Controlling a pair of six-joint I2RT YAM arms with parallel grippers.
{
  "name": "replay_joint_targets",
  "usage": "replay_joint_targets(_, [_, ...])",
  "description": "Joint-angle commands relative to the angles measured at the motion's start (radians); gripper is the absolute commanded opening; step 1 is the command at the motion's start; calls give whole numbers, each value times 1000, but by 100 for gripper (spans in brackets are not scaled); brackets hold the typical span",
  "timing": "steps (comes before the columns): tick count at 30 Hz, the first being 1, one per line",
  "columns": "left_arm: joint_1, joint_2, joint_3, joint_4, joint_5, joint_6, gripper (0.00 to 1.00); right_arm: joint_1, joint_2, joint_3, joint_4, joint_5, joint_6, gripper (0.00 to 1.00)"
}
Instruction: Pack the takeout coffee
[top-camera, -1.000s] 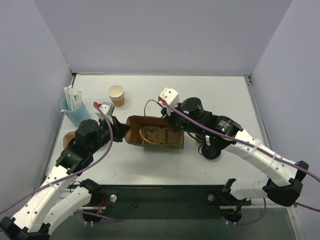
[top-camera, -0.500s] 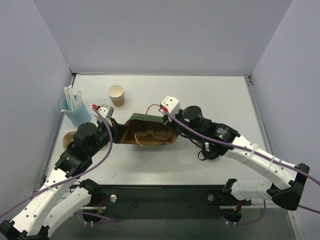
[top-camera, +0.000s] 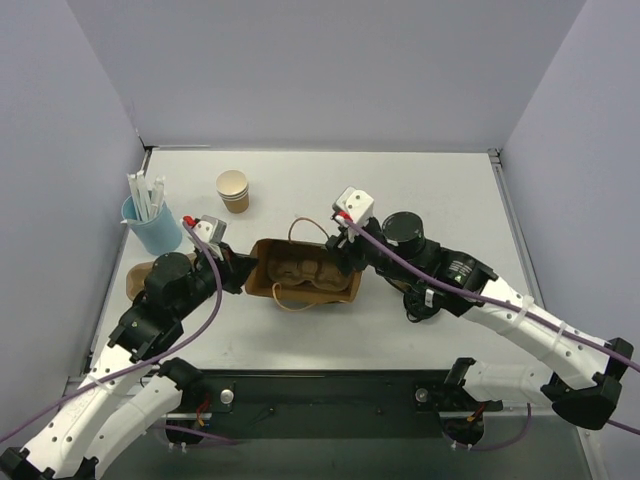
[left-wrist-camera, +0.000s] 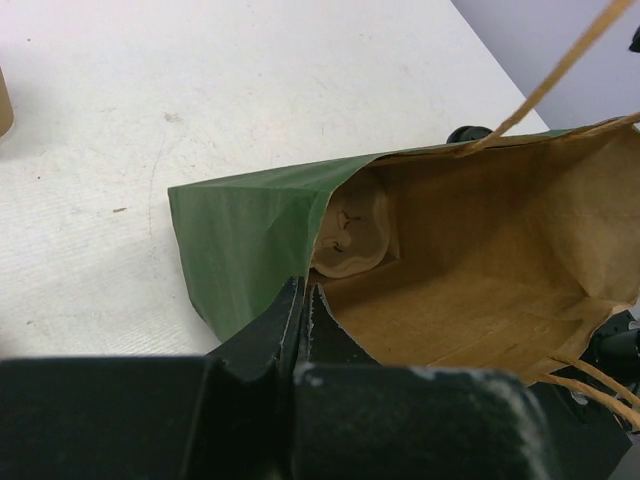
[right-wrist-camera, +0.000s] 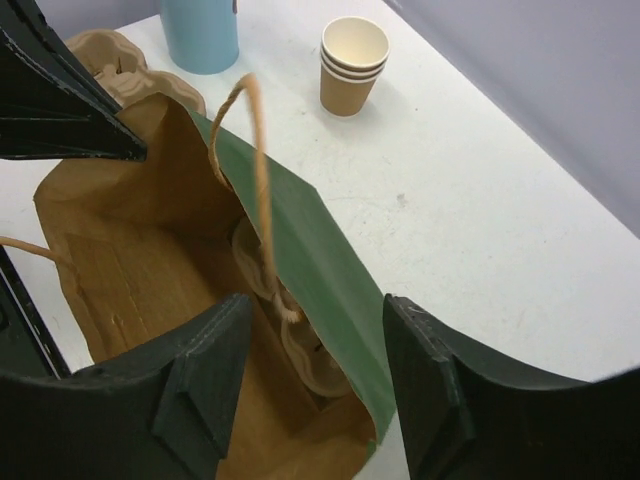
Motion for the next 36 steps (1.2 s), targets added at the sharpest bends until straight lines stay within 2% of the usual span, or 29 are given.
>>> replay_joint_targets(1, [-5,-25,-2,84,2,-22,0,-13,-76,40,18,38,131,62])
replay_joint_targets(4, [-5,-60,-42,176,22,-42,0,-49,-131,47,9,41,228,66])
replay_joint_targets(9, [-5,-72,-94,262,57,17,0,-131,-185,96,-34,47,329,67])
replay_joint_targets(12, [-5,-52,-97,295,67,55,0,-164,-185,124,-80,145,387,68])
replay_joint_targets(14, [-5,-29,-93,342,94,87,0,-191,-165,136,-144,255,453,69])
replay_joint_targets(18, [-5,1,-74,335,117,118,0,-305,-83,202,-341,314,581,69])
replay_joint_targets(19, [-5,0,-73,324,116,124,0,-368,-43,234,-422,305,601,69])
replay_joint_targets(23, [-5,-2,-67,275,105,135,0,-494,25,259,-556,245,662,71])
replay_joint_targets(27, [-5,12,-34,209,80,126,0,-603,94,247,-645,109,648,91])
replay_joint_targets(32, [-5,15,-8,147,91,124,0,-629,161,167,-645,7,506,92])
replay_joint_targets(34, [-5,14,8,106,91,123,0,-640,236,167,-669,-77,469,90])
replay_joint_targets(36, [-5,14,27,69,88,124,0,-640,275,167,-691,-85,466,88])
